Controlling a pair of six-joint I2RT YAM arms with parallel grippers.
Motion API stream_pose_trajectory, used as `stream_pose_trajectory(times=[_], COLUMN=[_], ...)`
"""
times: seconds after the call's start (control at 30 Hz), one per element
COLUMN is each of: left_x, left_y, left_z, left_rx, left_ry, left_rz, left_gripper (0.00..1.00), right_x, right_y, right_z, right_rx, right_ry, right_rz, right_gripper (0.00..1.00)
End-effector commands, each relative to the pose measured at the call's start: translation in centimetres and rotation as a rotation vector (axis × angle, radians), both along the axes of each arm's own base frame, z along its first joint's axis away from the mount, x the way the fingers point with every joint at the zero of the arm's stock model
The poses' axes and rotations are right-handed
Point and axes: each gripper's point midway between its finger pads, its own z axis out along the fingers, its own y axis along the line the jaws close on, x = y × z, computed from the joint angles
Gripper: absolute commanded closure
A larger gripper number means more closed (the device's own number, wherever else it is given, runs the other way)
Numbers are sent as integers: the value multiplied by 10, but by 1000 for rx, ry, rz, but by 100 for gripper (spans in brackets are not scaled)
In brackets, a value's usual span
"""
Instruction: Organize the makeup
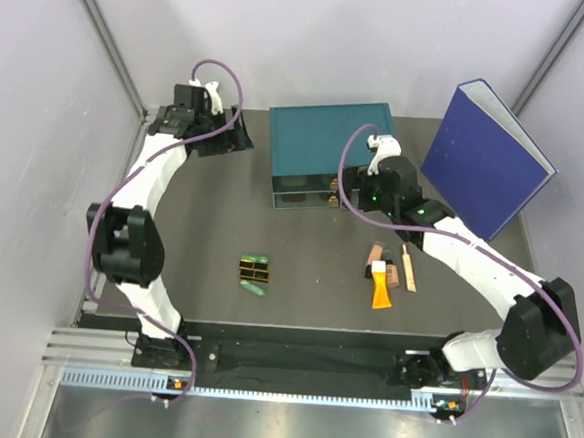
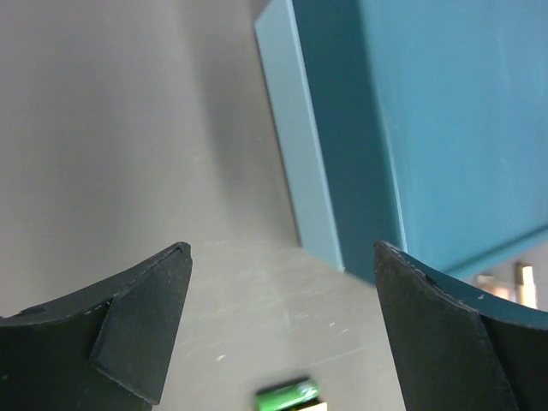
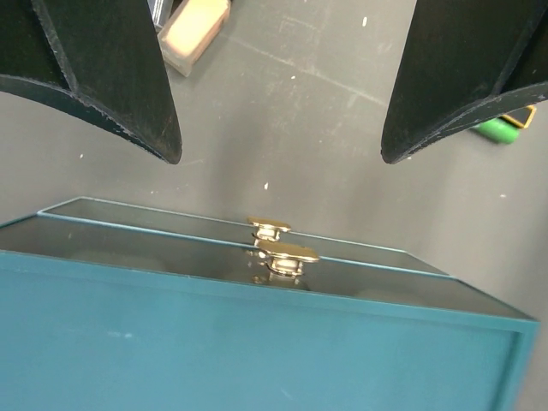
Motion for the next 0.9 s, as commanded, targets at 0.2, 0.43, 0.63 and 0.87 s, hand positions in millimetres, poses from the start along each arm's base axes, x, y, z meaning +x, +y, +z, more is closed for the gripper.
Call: stream_pose_trajectory(times=[0.2,0.43,0.63,0.87], left_x=[43,54,51,50], left_y=[-68,-110,-126,-128], left_z=[16,16,3,-5], left_rx=[-165,-197,-167,-149], left_ry=[-35,-57,-50,-35], left_rz=[-68,-107,-130,-141], left_gripper=[7,7,10,10], right_x=[33,52,68,81], right_y=[25,41,49,56], right_z=[-7,-27,-39,-42], right_rx=[21,-3,-46,-32], right_ry=[-3,17,4,-24], right_rz=[-34,-15,-39,-78], right_gripper=[0,0,0,2])
